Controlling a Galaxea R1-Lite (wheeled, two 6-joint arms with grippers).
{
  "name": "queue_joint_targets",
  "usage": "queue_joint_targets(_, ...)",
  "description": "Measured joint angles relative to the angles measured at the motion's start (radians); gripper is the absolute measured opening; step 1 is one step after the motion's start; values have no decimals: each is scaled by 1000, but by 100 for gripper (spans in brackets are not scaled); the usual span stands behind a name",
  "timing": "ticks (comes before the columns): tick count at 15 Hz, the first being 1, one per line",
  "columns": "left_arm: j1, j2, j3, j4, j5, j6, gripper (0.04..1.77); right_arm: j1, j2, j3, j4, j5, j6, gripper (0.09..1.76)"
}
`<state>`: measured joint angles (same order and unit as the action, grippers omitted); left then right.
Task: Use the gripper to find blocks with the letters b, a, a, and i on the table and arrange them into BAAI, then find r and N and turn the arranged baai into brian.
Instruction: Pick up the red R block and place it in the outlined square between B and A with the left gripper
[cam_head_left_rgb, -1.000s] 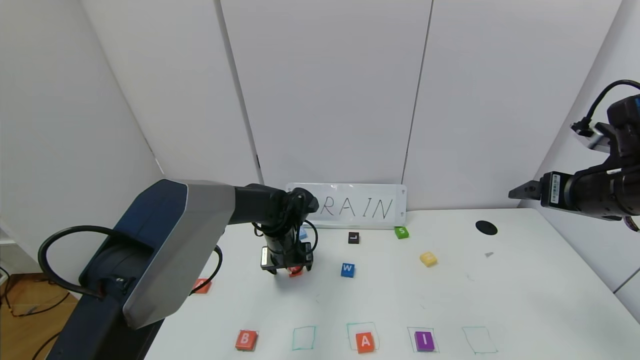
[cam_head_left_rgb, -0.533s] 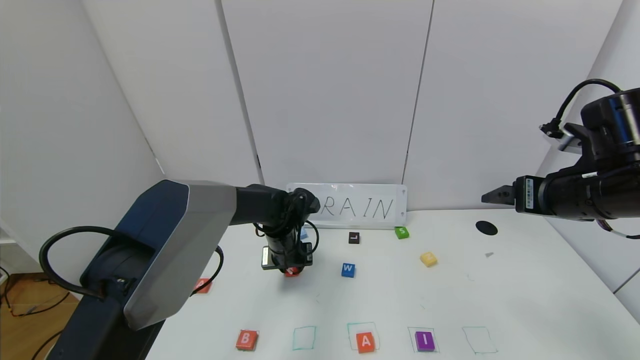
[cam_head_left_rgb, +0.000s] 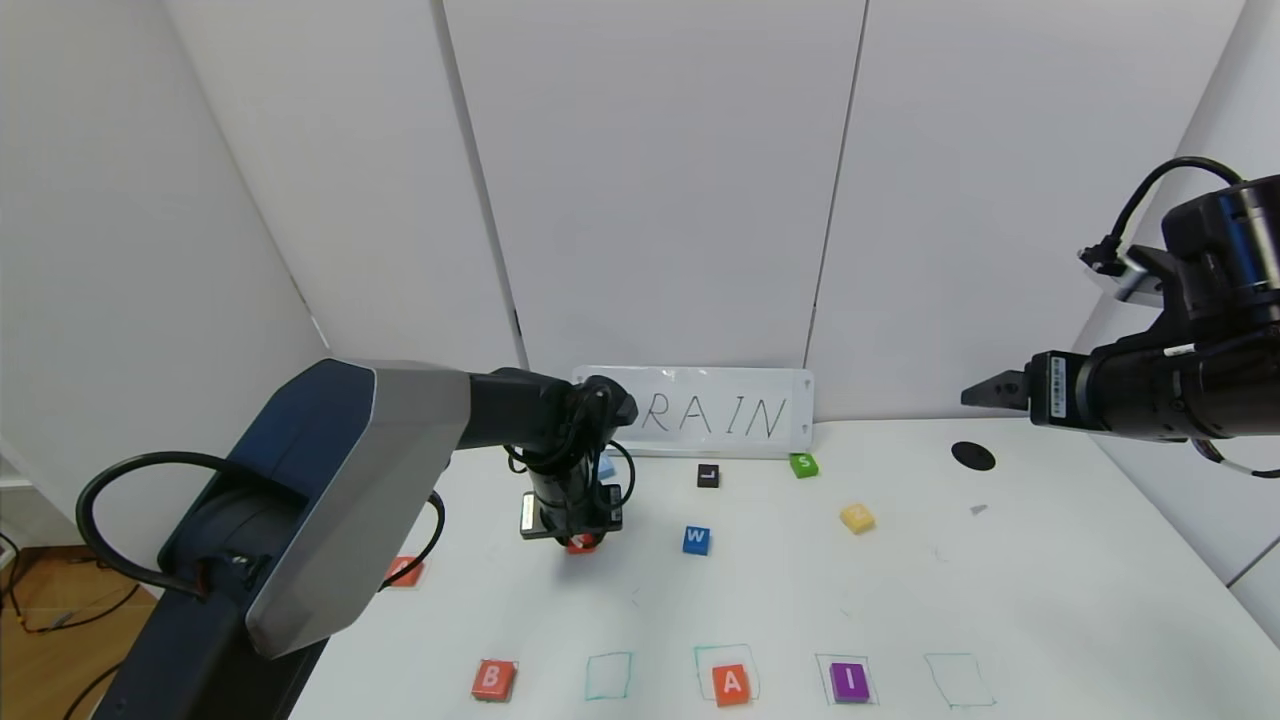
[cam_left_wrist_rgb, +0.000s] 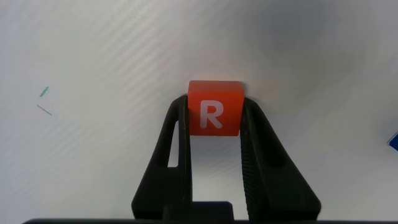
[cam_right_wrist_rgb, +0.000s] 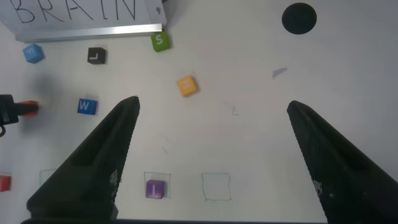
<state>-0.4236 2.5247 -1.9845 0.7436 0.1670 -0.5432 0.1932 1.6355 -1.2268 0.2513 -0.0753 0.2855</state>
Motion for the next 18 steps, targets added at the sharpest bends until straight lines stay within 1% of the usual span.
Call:
queue_joint_targets(5,-13,-14,9,3,8,2,51,0,-1,0,0,0,0,171)
queue_joint_targets(7,-20,-34,16,5,23,3,51,0,-2,0,0,0,0,171)
queue_joint_targets(10,-25,-79,38,41,32,3,51,0,-2,0,0,1,0,171)
queue_joint_targets(12,-28,-113,80,39,33,2,51,0,-2,1,0,1,0,171)
queue_joint_targets(15,-50,-169,176,22,44,1,51,0,-4,1,0,2,0,171)
queue_joint_targets(16,-60,-189,216,0,46,1,51,0,-4,1,0,1,0,171)
queue_joint_targets(18,-78,-234,318,-82,49,1,51,0,-5,1,0,1,0,171)
